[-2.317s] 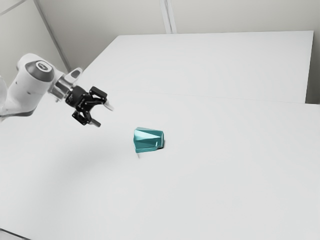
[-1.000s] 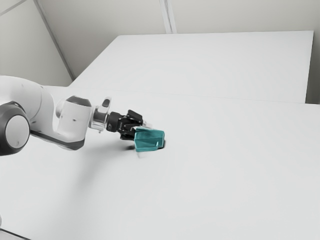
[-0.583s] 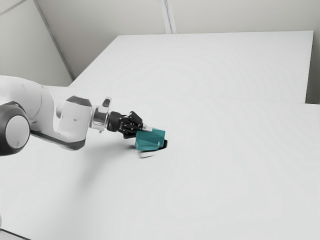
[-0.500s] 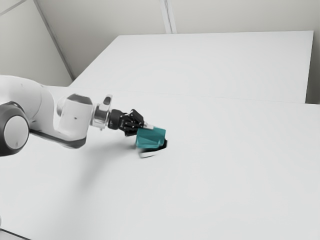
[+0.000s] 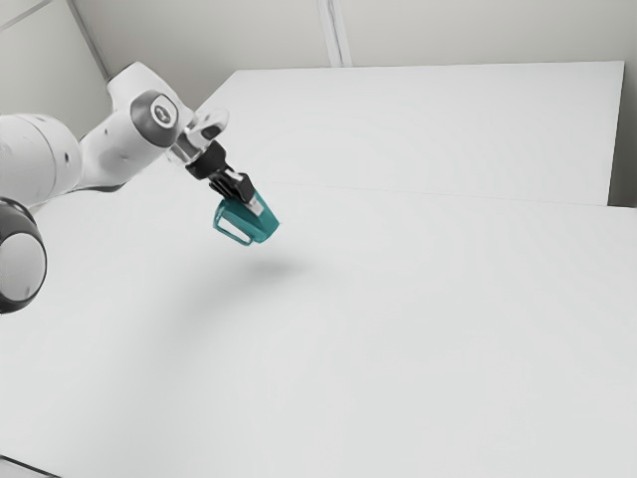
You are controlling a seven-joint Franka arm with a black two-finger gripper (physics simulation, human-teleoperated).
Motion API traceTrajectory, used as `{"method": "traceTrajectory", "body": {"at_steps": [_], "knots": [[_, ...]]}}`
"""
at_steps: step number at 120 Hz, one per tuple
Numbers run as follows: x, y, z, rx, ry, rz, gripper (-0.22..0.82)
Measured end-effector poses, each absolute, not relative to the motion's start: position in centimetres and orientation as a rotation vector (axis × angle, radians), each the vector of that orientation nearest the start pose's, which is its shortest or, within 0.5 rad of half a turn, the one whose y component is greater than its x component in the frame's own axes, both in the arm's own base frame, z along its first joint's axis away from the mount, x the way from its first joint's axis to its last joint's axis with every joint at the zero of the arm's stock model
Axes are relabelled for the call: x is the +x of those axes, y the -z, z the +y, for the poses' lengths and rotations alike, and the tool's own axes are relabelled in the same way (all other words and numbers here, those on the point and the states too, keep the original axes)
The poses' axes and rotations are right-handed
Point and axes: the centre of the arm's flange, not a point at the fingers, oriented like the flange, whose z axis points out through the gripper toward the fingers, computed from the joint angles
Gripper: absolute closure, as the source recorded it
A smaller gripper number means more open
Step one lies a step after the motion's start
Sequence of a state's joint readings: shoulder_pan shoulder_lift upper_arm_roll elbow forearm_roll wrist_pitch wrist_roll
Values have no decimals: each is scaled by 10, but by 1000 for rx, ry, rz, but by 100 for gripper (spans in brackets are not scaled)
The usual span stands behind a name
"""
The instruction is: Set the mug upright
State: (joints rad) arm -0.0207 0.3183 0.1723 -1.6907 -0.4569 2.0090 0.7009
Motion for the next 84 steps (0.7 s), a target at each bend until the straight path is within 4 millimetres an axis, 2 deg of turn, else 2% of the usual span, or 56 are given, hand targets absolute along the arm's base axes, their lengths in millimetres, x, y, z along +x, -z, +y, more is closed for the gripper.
{"method": "traceTrajectory", "body": {"at_steps": [14, 28, 45, 76, 84], "knots": [[653, -390, 71, -3225, 101, 637, 78], [658, -368, 78, -3137, 40, 589, 78], [660, -358, 81, -3077, 19, 513, 78], [658, -342, 84, -3074, 13, 345, 78], [658, -340, 84, -3080, 12, 308, 65]]}}
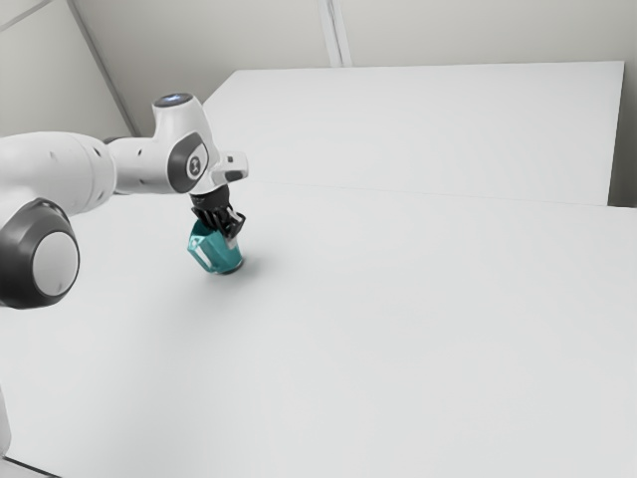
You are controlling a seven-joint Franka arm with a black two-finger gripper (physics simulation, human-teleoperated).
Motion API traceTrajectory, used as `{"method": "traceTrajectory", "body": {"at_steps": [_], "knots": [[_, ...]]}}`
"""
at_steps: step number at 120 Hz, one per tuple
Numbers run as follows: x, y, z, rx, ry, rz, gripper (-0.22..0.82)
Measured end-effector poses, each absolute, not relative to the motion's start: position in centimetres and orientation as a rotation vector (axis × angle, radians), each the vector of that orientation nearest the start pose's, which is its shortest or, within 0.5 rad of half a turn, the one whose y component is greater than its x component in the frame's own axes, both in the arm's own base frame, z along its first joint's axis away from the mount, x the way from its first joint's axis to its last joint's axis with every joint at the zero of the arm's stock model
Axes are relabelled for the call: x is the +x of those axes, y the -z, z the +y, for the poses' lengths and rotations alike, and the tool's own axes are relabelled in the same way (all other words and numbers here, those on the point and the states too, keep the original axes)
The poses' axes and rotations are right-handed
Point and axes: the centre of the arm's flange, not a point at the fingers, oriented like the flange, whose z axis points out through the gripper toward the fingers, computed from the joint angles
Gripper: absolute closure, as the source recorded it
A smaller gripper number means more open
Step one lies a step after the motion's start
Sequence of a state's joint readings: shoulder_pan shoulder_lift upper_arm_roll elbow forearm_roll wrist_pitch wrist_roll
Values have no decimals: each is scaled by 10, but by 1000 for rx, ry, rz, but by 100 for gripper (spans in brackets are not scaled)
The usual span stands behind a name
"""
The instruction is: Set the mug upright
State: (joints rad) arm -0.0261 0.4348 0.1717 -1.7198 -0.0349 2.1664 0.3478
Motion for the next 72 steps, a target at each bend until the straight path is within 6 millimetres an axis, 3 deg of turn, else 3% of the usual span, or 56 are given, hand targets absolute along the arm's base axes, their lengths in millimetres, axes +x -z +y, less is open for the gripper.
{"method": "traceTrajectory", "body": {"at_steps": [21, 33, 40, 49, 59, 72], "knots": [[658, -339, 84, -3092, 9, 227, 31], [662, -361, 84, -3089, 55, 189, 20], [674, -402, 82, -3078, 130, 180, 16], [681, -469, 77, -3058, 230, 176, 11], [661, -541, 71, -3065, 257, 167, 8], [627, -630, 48, -3079, 260, 200, 5]]}}
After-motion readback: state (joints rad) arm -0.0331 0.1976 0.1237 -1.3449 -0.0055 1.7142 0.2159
